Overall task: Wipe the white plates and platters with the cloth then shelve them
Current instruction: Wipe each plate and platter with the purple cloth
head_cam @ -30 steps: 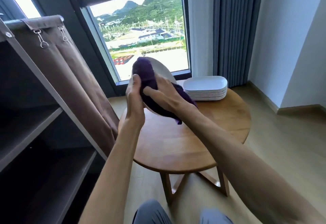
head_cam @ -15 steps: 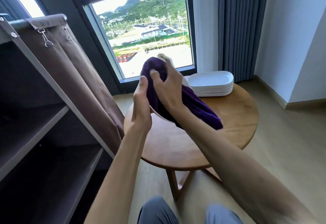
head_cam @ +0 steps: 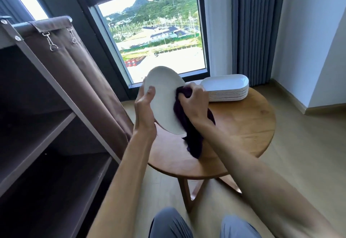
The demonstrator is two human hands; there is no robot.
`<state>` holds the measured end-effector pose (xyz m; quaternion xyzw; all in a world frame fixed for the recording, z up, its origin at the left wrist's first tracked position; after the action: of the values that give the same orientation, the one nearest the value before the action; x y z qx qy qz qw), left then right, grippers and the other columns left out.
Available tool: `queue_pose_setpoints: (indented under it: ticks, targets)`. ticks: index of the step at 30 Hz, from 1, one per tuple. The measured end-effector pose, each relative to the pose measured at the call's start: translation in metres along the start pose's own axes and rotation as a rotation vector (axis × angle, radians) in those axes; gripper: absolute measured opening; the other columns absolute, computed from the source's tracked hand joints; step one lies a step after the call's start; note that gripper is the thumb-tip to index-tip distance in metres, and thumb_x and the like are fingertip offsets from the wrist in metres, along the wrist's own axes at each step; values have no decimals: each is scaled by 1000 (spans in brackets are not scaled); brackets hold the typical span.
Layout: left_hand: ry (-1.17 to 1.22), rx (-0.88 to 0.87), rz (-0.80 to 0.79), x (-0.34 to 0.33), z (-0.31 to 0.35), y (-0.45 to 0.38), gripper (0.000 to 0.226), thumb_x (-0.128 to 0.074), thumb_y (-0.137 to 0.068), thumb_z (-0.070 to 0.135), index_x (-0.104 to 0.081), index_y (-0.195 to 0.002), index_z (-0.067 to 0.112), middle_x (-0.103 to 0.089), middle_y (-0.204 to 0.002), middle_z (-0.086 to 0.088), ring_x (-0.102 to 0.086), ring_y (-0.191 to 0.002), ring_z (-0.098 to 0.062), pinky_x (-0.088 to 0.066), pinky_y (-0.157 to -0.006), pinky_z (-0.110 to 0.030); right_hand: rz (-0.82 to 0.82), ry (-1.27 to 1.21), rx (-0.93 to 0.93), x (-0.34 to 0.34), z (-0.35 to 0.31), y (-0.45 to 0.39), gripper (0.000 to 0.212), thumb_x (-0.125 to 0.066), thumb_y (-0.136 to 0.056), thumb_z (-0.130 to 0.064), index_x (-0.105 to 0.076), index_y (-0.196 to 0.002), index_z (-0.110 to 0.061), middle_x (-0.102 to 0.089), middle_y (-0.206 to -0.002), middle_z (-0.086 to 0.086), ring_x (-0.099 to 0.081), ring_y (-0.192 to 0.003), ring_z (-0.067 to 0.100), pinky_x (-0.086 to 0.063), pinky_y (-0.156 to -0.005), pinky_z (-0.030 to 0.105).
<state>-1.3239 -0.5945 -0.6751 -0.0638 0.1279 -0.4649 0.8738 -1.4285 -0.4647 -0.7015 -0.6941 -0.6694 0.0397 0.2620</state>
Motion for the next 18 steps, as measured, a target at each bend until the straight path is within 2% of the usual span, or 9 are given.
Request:
queue_pose_setpoints:
  ticks: [2,4,6,8,10,11,13,15,18]
  targets:
    - [-9,20,-22,-11,-13,6,46,-53,-98,39,-56,-142,25,-70,-123,-6,-68,-110,-27,-61,-79,-38,51,-71,-63,3,-9,-17,21,-74,-85,-24,-70,-100,-9,-71,-97,7,-65,-92,24,-49,-86,33]
    - [-31,42,-25,-23,-21,4,39,-46,-106,37,-56,-142,25,-69,-126,-7,-67,-114,-28,-61,-87,-42,57,-203,-68,4,-25,-22,21,-77,-85,-26,-73,-98,-10,-75,-93,2,-67,-89,16,-51,-86,29]
    - [-7,77,12,-29,-25,-1,40,-44,-107,43,-58,-140,25,-68,-129,-5,-66,-119,-24,-57,-99,-45,-13,-376,8,0,-44,-12,18,-77,-87,-23,-77,-101,-11,-76,-92,-1,-70,-88,10,-56,-86,28]
    - [75,120,81,-27,-26,-9,47,-51,-101,53,-62,-136,24,-70,-125,-3,-67,-117,-20,-57,-96,-40,-119,-548,113,-6,-54,2,14,-76,-89,-17,-79,-101,-11,-77,-89,-3,-72,-86,7,-58,-81,23]
    - [142,135,146,-18,-22,-18,52,-56,-96,57,-65,-132,20,-73,-117,-6,-70,-111,-22,-60,-82,-34,-285,-611,158,-10,-47,11,8,-76,-88,-13,-80,-94,-10,-77,-82,-4,-72,-80,6,-58,-78,22]
    - [167,137,162,-13,-21,-22,53,-57,-96,57,-64,-133,20,-73,-117,-8,-70,-112,-27,-61,-81,-37,-403,-579,144,-13,-39,12,5,-78,-86,-12,-80,-90,-9,-76,-80,-2,-70,-78,7,-56,-77,22]
    - [127,105,182,-3,-21,-26,50,-53,-99,54,-59,-138,24,-66,-129,-11,-63,-119,-34,-58,-93,-50,-597,-355,88,-21,-12,16,9,-81,-83,-15,-79,-84,-6,-75,-79,7,-63,-75,9,-49,-75,28]
    - [35,65,180,0,-24,-23,51,-49,-97,53,-56,-141,28,-61,-134,-10,-58,-123,-34,-53,-100,-55,-521,-78,16,-20,22,10,16,-83,-80,-23,-79,-82,-7,-74,-80,10,-60,-74,12,-41,-70,27]
    - [37,74,102,-9,-35,-8,55,-50,-92,54,-56,-141,32,-64,-133,-5,-62,-121,-30,-58,-92,-46,-150,63,-100,-5,42,-9,21,-77,-83,-28,-75,-84,-7,-74,-83,8,-63,-80,22,-38,-70,27]
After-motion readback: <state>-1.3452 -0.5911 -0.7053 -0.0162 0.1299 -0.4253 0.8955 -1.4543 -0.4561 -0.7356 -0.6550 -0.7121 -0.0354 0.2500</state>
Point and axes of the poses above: each hand's wrist, its own y-axis away from the middle knuckle, its own x-axis out of the back of the hand, z = x × y, the point moved 6 cm from there along -y, towards the middle knuckle
